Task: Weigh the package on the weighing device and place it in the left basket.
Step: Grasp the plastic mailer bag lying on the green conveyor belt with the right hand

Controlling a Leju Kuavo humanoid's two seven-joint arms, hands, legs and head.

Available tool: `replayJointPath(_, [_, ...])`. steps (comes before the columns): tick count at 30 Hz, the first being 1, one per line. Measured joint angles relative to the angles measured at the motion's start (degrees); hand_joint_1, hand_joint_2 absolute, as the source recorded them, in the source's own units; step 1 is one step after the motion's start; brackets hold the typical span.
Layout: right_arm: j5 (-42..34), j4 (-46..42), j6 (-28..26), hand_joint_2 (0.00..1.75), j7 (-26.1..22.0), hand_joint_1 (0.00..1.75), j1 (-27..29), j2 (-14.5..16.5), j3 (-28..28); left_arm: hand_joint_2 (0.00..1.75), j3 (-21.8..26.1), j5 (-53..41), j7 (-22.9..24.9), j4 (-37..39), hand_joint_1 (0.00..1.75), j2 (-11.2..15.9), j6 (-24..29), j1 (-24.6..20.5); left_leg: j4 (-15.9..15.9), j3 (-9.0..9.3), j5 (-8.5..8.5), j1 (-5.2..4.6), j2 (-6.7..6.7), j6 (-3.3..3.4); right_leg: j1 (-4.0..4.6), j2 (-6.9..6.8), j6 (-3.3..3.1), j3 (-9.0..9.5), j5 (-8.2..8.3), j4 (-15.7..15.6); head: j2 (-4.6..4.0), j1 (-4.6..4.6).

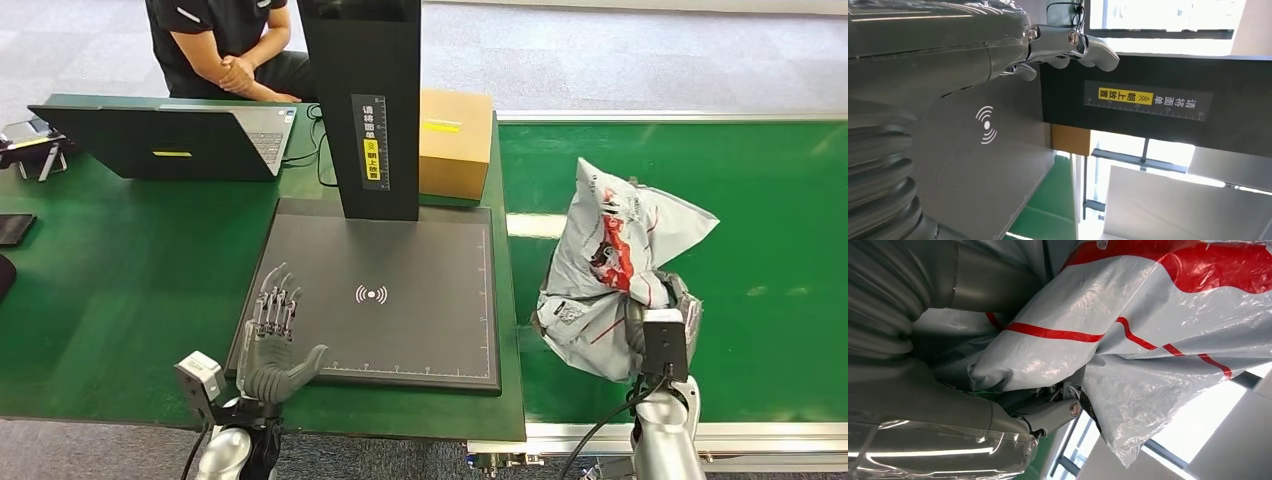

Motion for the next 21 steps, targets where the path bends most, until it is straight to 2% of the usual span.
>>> replayJointPath(11, [-0.97, -6.57, 0.23, 1.75, -2.09, 1.75, 1.61, 0.23, 0.50, 1.75, -1.13, 0.55, -0.01, -5.05, 0.00, 0.37, 2.82, 0.29, 0.00, -0.07, 0.00, 0.00, 0.00, 0.00, 0.00, 0.00, 0.00, -0.05, 0.00, 0.01, 0.00, -0.01])
replayJointPath(21, [0.28, -8.27, 5.47, 1.75, -3.20, 1.75, -0.92, 0.17, 6.93, 1.75, -1.77, 1.95, -0.02, -9.81, 0.00, 0.46, 3.61, 0.44, -0.01, -0.11, 0.01, 0.00, 0.00, 0.00, 0.00, 0.00, 0.00, -0.11, 0.00, 0.03, 0.00, -0.01])
